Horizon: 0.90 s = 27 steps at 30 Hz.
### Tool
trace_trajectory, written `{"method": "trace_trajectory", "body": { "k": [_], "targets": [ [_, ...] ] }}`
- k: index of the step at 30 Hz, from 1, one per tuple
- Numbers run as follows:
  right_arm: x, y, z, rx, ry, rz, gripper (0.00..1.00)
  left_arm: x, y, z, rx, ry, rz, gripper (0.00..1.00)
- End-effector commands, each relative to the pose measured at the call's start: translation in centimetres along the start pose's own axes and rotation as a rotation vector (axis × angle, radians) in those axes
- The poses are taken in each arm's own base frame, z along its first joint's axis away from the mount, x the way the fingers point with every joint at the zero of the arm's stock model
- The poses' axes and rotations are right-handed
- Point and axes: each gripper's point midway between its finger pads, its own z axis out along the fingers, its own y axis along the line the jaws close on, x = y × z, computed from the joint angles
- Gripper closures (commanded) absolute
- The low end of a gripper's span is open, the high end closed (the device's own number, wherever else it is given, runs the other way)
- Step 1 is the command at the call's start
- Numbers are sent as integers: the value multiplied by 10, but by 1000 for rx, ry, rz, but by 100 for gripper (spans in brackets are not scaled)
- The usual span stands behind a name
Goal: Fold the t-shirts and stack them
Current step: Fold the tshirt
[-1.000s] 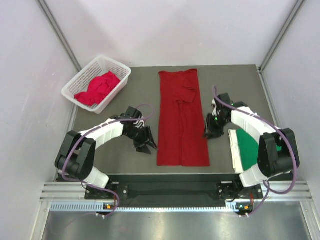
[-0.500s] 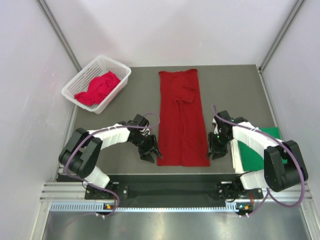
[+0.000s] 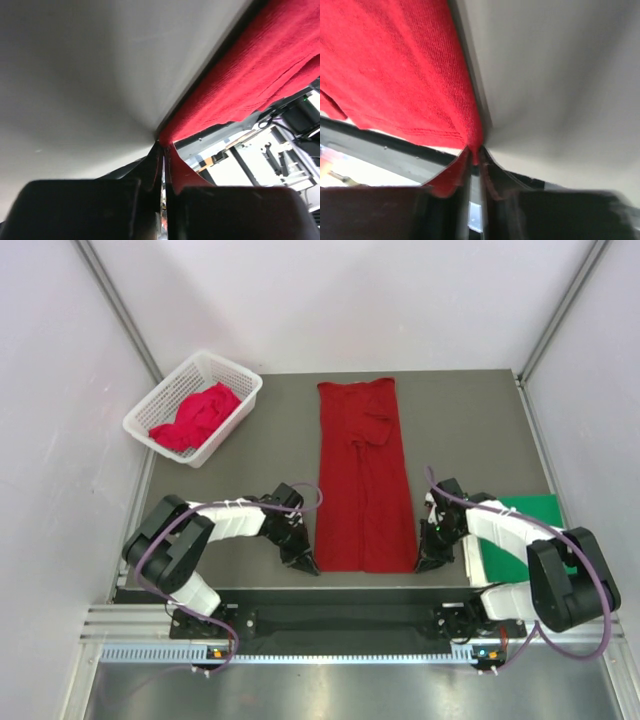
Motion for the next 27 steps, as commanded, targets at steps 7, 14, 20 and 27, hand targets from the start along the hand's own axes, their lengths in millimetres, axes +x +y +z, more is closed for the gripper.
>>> {"method": "trace_trajectory", "body": {
  "k": [7,14,20,27],
  "targets": [
    [5,-4,-5,19,-25,-8,100,11,-24,8,40,-12,-26,100],
    [-7,3,-42,85,-79,-7,68,1,-22,-26,-152,-105,3,58],
    [-46,71,-76,-28,-245,-91,71,-24,-22,-42,-158,-159,17,57],
    [-55,153,-49,-99,-217,-263,70,-67,-23,-76,38,-228,-61,58]
  ]
}}
